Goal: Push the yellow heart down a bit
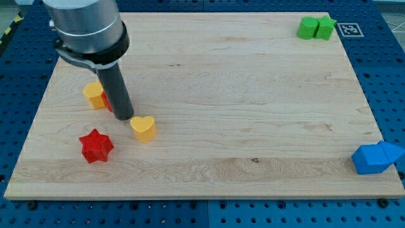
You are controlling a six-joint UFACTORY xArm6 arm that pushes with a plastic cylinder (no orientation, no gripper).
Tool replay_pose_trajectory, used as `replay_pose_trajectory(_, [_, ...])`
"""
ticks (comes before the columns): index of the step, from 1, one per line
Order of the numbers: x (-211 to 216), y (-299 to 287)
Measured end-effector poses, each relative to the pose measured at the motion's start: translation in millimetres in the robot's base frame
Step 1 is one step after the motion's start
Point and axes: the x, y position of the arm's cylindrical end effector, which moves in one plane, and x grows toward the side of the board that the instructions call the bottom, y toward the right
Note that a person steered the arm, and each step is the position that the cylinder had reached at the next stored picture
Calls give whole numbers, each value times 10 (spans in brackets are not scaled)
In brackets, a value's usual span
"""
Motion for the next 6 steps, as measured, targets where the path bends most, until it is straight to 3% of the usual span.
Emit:
replay_pose_trajectory(2, [-124, 33])
replay_pose_trajectory(6, [344, 57])
